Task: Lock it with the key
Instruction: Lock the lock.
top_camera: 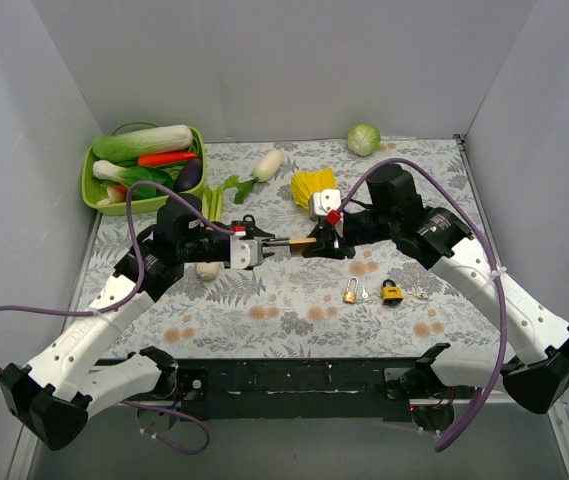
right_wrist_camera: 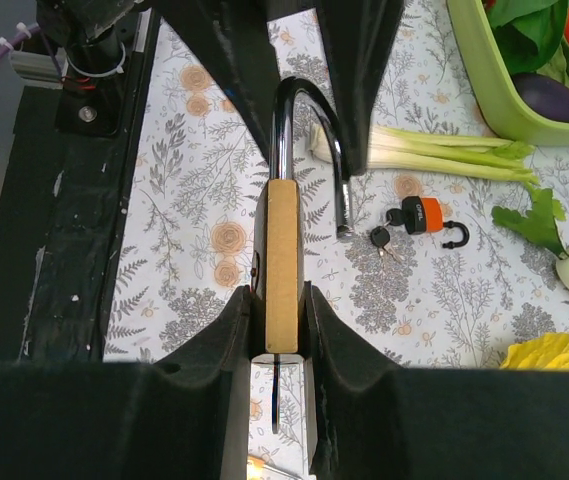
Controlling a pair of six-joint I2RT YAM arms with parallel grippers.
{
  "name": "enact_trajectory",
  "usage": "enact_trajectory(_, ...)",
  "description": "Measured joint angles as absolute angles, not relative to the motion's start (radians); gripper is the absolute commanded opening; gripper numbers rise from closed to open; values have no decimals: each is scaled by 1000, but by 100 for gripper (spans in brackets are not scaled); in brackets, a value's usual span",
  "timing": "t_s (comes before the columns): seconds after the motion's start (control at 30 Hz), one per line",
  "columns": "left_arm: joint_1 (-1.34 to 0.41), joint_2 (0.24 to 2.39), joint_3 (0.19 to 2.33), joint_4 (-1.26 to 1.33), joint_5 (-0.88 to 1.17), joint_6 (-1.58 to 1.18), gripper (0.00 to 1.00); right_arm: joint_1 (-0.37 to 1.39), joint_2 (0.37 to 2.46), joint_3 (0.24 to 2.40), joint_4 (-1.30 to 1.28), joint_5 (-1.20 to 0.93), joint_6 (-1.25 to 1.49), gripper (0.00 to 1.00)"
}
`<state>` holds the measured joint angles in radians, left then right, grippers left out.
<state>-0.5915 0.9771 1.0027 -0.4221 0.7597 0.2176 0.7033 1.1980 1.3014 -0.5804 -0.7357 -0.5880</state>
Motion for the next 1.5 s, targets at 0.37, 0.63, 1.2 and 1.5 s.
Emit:
enact_trajectory(0.37,-591,1004,1057,-465,785,111,0,721,1179,1299,-550,-714,-673,1)
enact_trajectory(0.63,-591,1008,1095,-523,809,-9,0,743,1158,1290,-530,-704,-711,1)
enact_trajectory(1.2,-610,986,1093,-575,797,-110,0,802,1147,1275,-530,-657,-686,1)
enact_trajectory(1.5,-619,956,1063,-551,772,-117,0,815,1172,1287,-521,-664,-586,1)
